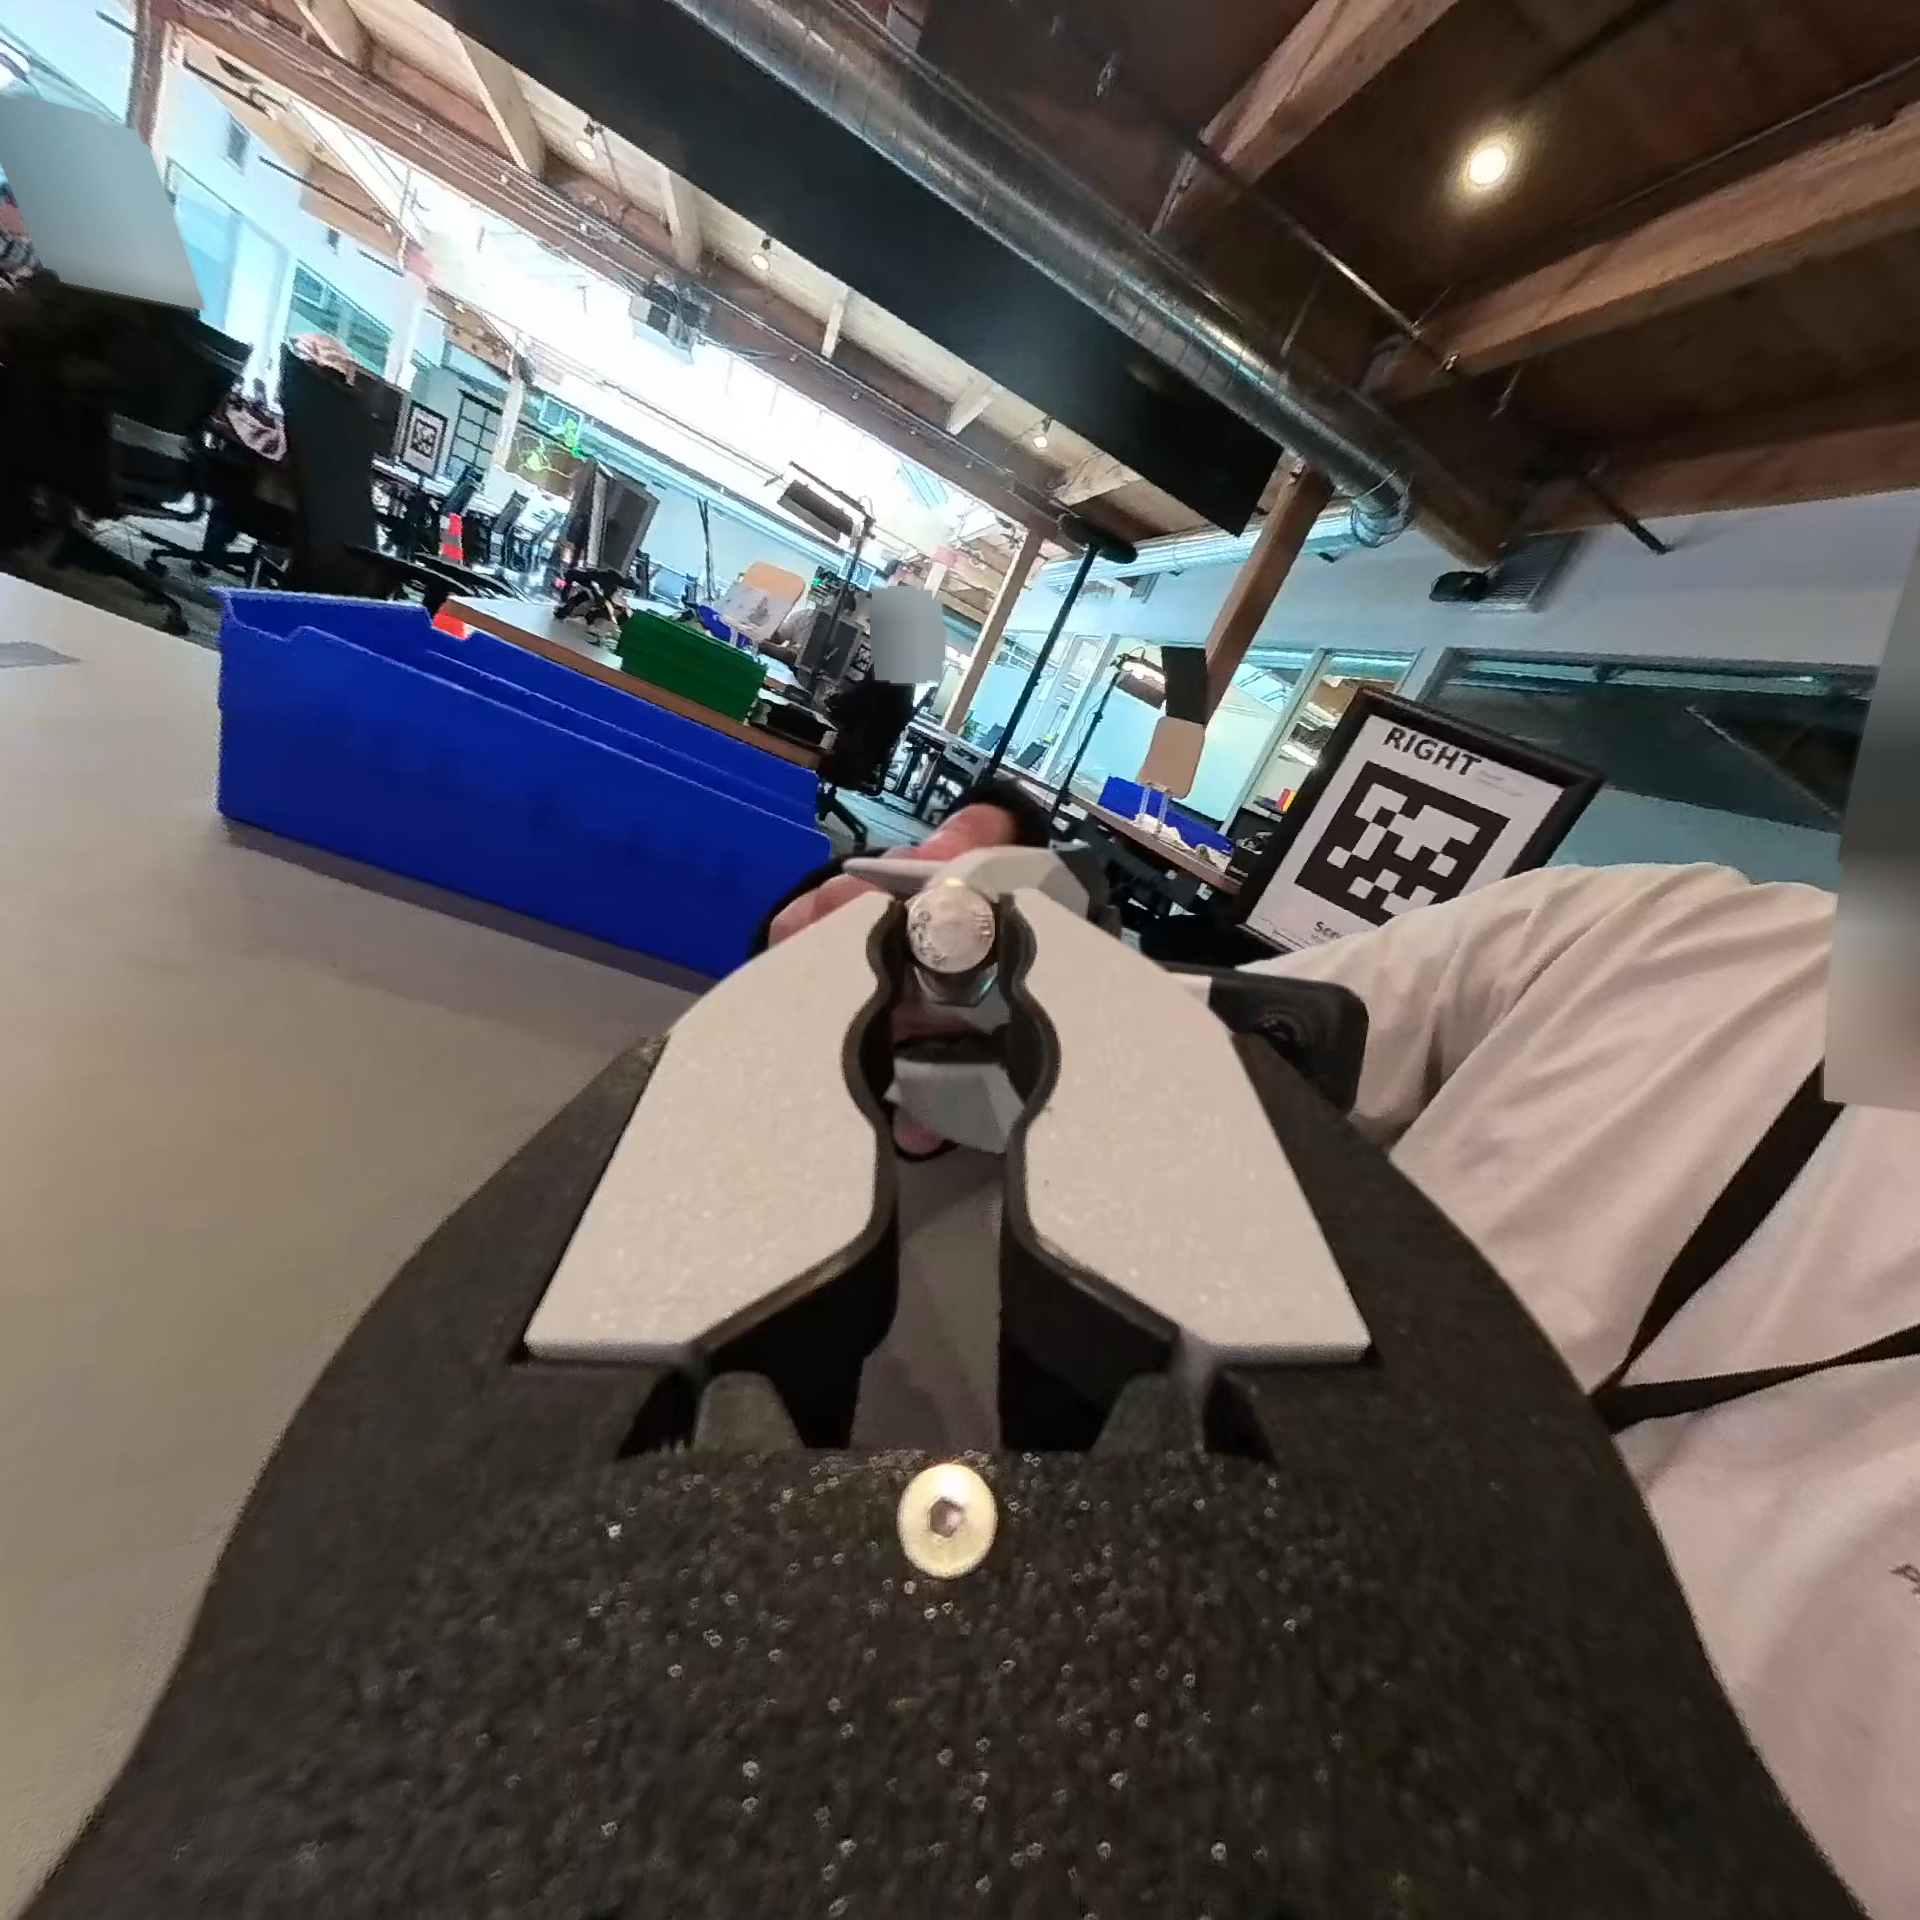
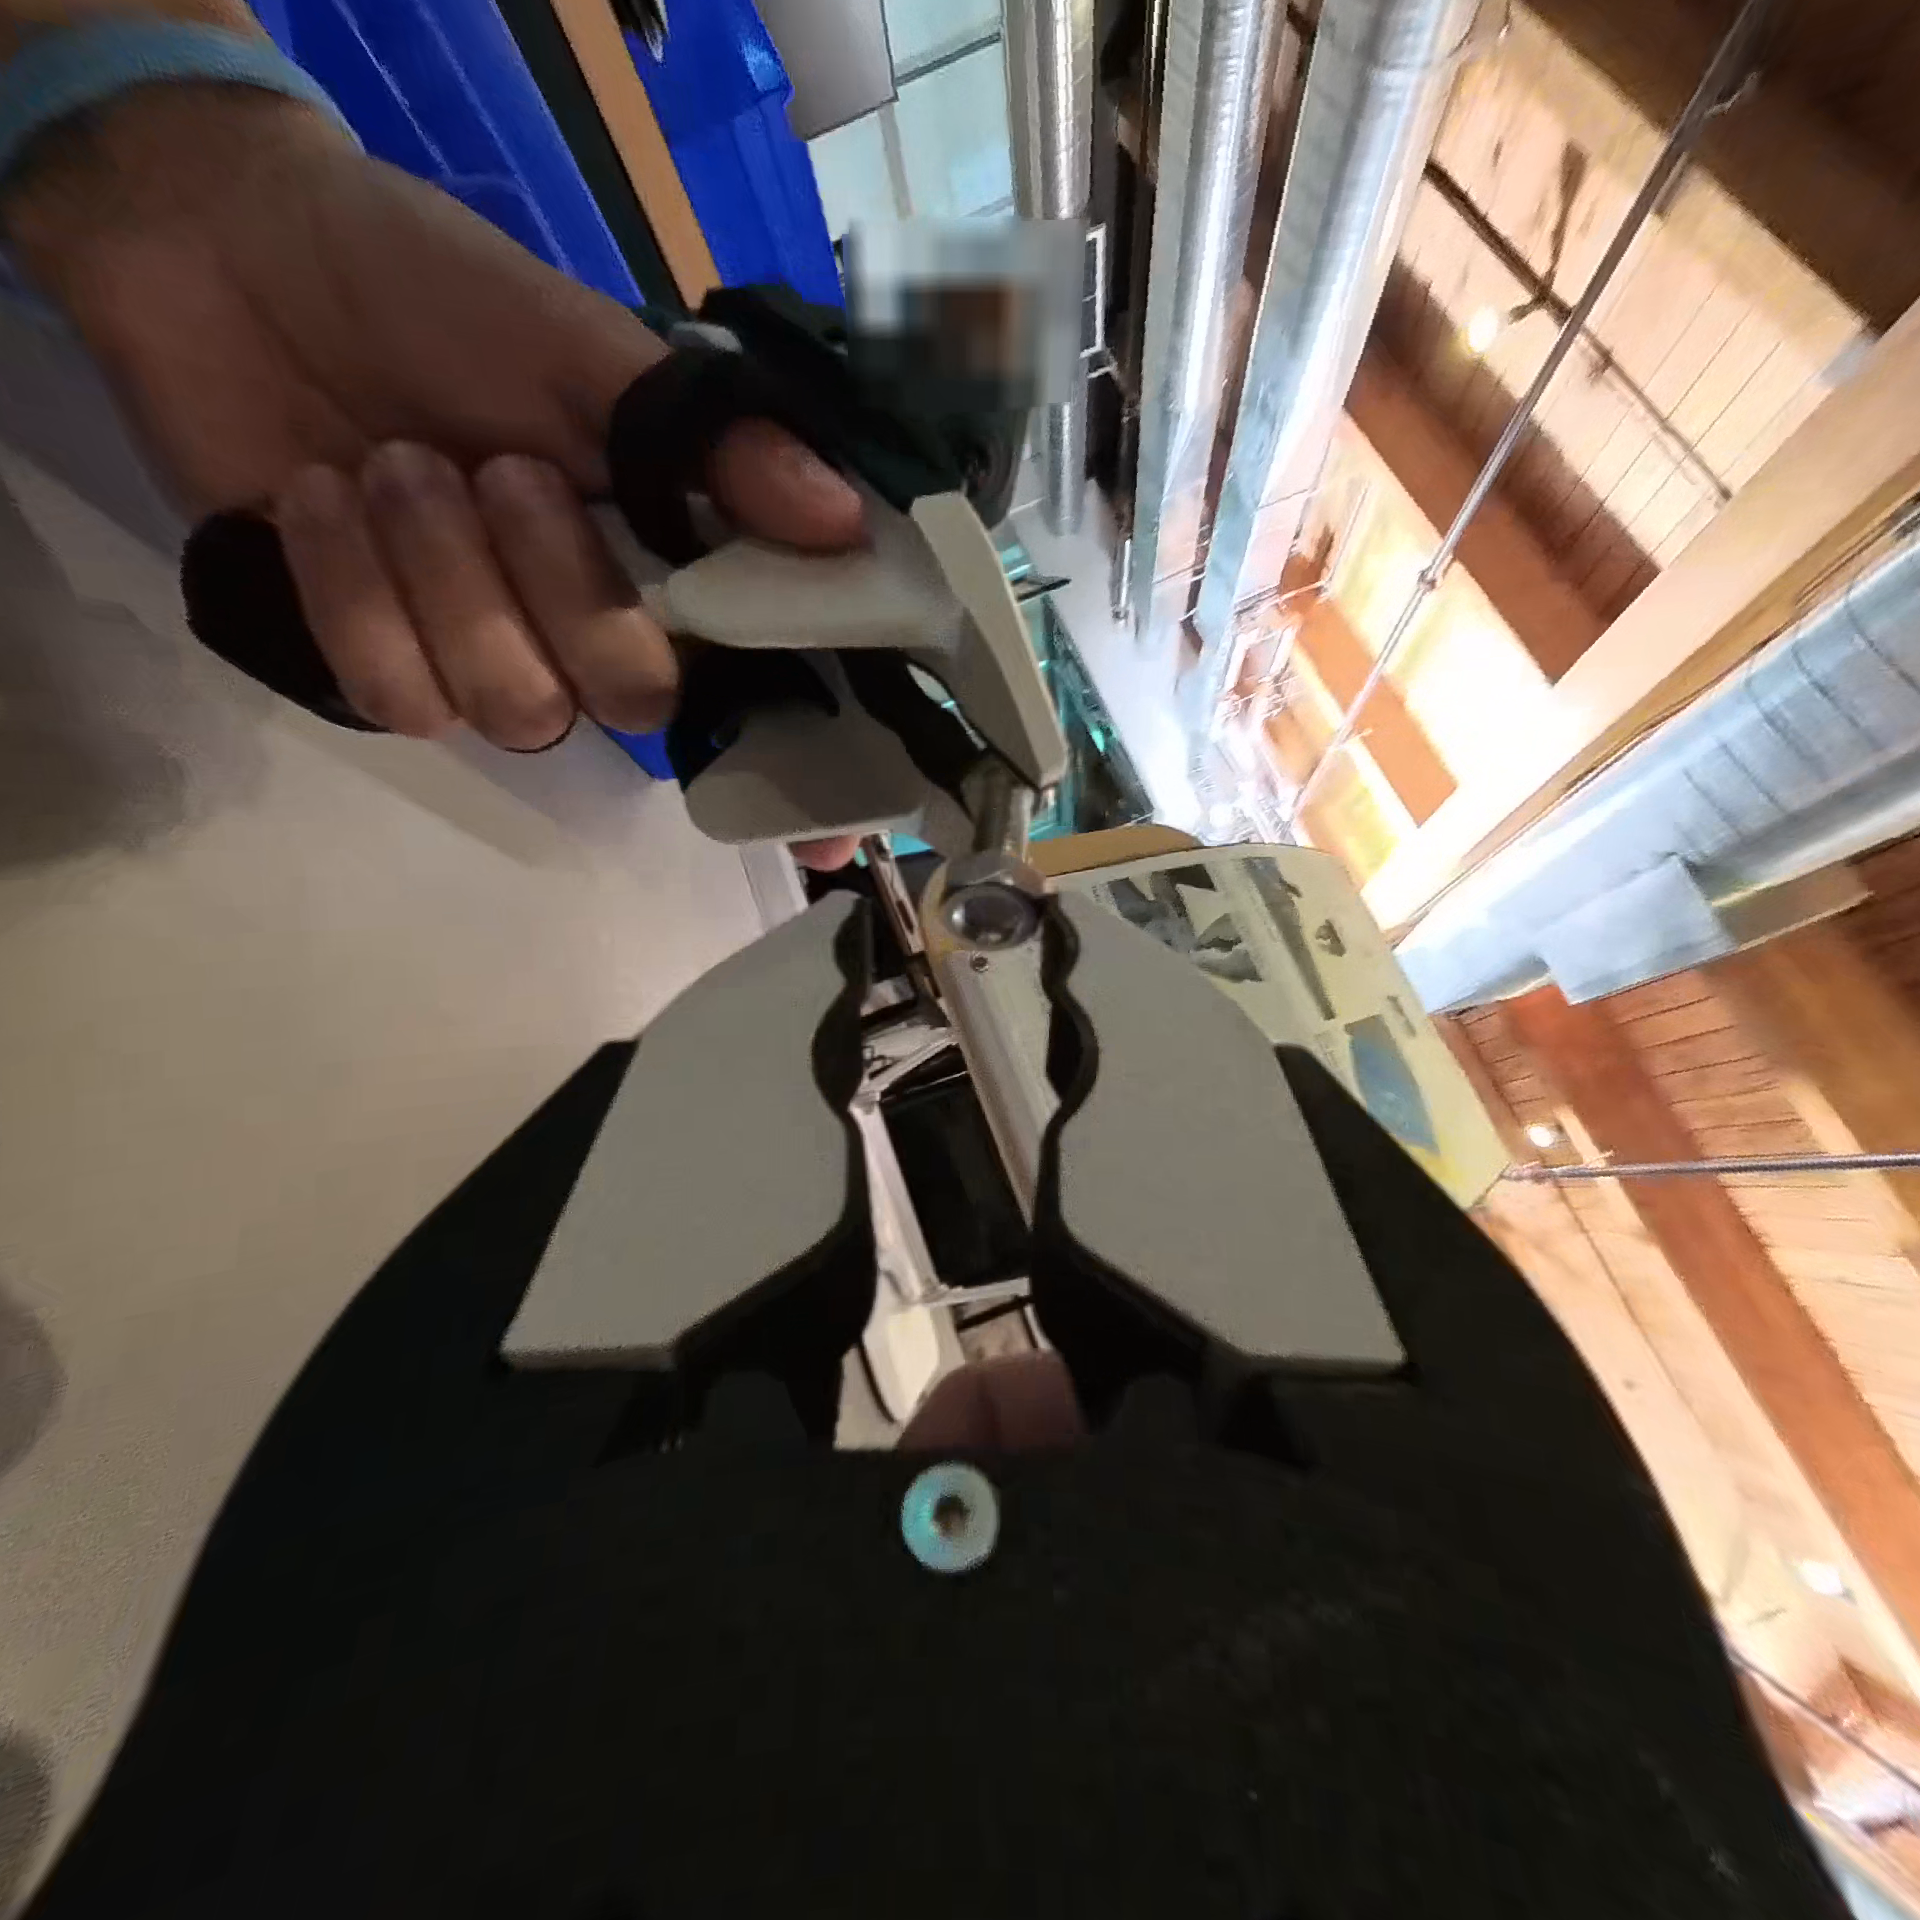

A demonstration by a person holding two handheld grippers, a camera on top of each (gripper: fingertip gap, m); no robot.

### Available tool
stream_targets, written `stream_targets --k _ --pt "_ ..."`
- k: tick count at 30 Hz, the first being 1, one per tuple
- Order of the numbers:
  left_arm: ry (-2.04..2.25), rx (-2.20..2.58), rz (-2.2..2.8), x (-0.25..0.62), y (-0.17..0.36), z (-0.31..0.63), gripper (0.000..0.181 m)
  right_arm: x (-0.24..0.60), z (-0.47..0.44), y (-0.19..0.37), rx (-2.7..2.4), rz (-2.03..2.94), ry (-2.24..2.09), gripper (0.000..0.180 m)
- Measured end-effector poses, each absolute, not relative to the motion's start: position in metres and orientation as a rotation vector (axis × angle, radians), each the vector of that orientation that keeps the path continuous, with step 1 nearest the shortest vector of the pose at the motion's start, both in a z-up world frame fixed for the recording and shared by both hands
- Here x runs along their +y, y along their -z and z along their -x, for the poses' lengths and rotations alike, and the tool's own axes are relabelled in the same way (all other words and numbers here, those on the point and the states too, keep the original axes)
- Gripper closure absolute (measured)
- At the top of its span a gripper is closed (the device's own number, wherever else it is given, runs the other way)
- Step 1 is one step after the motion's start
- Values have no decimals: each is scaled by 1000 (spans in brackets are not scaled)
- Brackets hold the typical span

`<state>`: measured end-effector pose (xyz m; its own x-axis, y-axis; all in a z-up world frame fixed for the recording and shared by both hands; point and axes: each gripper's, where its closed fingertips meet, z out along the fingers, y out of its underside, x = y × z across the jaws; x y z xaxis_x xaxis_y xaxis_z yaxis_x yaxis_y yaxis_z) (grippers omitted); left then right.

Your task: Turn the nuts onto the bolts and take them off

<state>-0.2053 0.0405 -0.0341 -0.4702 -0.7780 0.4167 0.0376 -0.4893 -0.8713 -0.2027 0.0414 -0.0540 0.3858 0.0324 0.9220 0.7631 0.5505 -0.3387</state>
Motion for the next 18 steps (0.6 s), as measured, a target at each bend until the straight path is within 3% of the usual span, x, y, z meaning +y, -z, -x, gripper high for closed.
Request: stream_targets --k 2,7,18 --pt "2008 1161 1182 38 37 204 164 39 201 50 -1077 874 555 162" --pt "1918 1264 1174 30 40 204 165 32 201 52 -1092 989 275 162" --pt "1499 1478 1151 29 53 206 164 27 205 59 -807 1533 -1193 162"
